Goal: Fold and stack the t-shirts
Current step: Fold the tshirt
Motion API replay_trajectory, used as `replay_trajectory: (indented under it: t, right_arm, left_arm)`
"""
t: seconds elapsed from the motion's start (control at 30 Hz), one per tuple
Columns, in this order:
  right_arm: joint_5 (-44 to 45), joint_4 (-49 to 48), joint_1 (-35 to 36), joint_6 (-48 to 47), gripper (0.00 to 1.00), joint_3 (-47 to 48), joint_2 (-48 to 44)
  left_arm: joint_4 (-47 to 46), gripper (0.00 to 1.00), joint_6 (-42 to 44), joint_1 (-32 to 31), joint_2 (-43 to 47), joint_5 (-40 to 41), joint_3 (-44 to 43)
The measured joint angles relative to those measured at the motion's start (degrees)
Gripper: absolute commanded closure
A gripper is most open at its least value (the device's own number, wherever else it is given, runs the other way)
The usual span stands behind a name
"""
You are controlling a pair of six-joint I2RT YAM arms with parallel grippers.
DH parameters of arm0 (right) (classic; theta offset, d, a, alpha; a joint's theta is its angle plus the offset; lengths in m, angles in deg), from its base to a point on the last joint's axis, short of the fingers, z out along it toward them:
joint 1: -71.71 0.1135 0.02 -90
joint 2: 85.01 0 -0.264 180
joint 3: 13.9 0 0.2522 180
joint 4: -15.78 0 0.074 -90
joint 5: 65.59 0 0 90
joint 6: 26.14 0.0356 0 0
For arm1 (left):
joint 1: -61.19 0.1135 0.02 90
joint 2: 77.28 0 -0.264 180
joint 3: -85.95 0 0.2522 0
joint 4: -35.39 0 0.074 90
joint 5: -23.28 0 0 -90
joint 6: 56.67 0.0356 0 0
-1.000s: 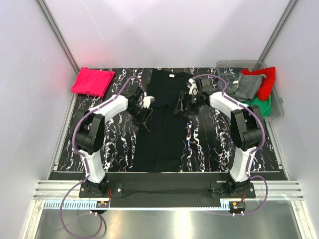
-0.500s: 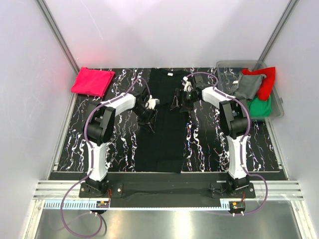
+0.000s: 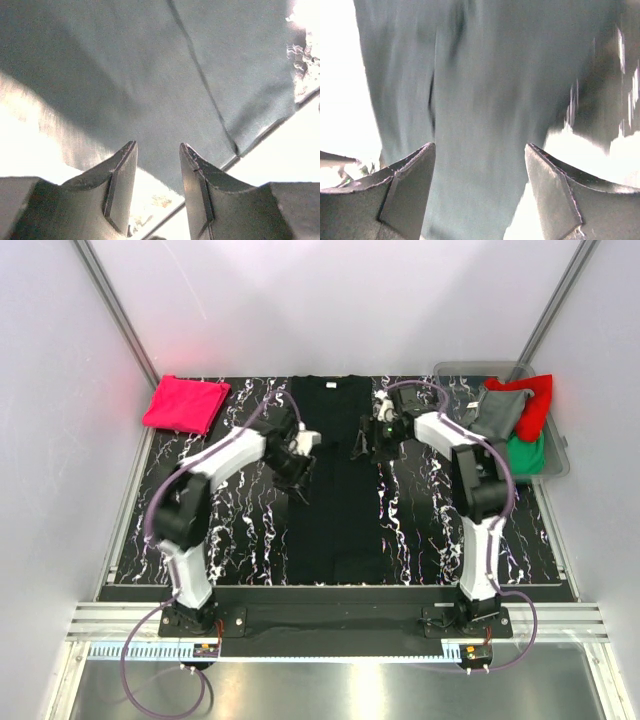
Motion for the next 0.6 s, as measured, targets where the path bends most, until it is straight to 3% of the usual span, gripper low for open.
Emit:
replay_trajectory:
  t: [0.17,0.23,0.37,0.6]
  right_arm:
    - [-0.42,5.88,-1.53,1.68,0.23,-13.18,-18.97]
    - [-1.9,7.85,-1.9,2.8,0.24,-17.35,-25.62]
    - [-4.68,11.85,-1.92,5.44,0.26,-27.41,-31.52]
    - [-5.01,20.31,-1.9,8.57,0.32,-45.27,-31.45]
  left_arm:
    - [0.22,0.49,-4.85,4.92,23.37,-1.77,10.97]
    - [-0.83,0.46,-8.7,7.98,28.04,-4.04,16.11]
    - [-3.02,0.39,-15.34,9.38,26.43,-6.25,27.47]
    - [-6.23,0.41,-22.8,9.33,24.59,-8.5,39.67]
